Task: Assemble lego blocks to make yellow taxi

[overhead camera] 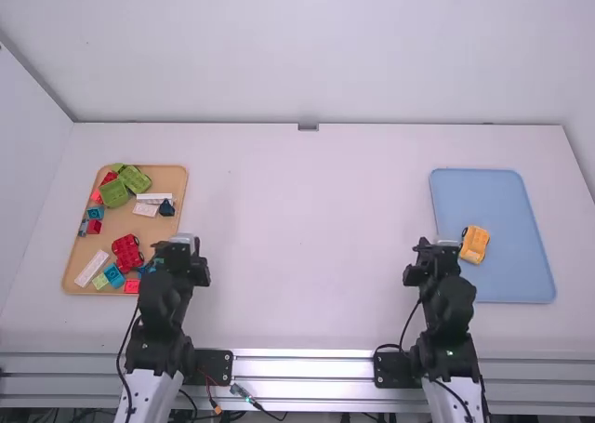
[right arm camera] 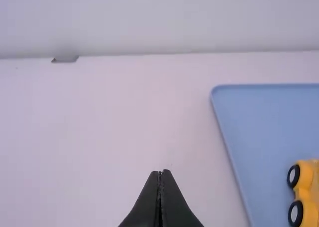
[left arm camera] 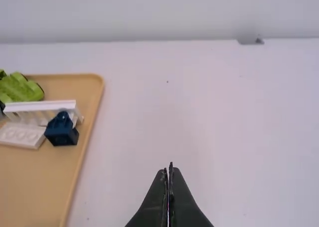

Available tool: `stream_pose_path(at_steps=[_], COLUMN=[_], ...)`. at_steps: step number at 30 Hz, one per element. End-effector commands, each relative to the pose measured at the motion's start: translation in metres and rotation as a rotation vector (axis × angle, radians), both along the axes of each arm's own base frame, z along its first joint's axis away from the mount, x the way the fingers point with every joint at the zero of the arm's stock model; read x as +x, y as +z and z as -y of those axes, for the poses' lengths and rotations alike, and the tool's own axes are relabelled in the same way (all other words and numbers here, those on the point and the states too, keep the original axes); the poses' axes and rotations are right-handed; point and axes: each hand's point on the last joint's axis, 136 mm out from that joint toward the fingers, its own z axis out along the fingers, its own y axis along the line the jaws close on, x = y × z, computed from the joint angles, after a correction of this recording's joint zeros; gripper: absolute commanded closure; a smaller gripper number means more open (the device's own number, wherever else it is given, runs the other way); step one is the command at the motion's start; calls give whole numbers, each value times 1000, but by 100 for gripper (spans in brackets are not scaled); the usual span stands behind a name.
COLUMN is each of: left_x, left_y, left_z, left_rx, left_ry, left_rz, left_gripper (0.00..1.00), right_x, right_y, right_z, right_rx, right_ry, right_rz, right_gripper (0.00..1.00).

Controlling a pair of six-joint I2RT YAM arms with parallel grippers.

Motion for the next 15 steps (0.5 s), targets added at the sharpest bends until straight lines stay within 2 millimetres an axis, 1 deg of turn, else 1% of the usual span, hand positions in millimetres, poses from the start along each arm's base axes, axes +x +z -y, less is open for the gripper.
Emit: stream_pose_path(at_steps=[1, 12, 15], left_x=[-1, -3, -3], left_y=[2, 30, 34], left_z=[0, 0, 0], left_rx=[1, 1, 1], left_ry=[0, 0, 0], left_rz=[22, 144, 163], left_gripper=[100, 100, 100], right_x=[-1, -3, -3], right_y=[1, 28, 30], right_z=[1, 1, 1], right_rx=[5, 5, 6], right_ry=[-6, -5, -5], right_rz=[19, 137, 144], right_gripper=[100, 100, 100])
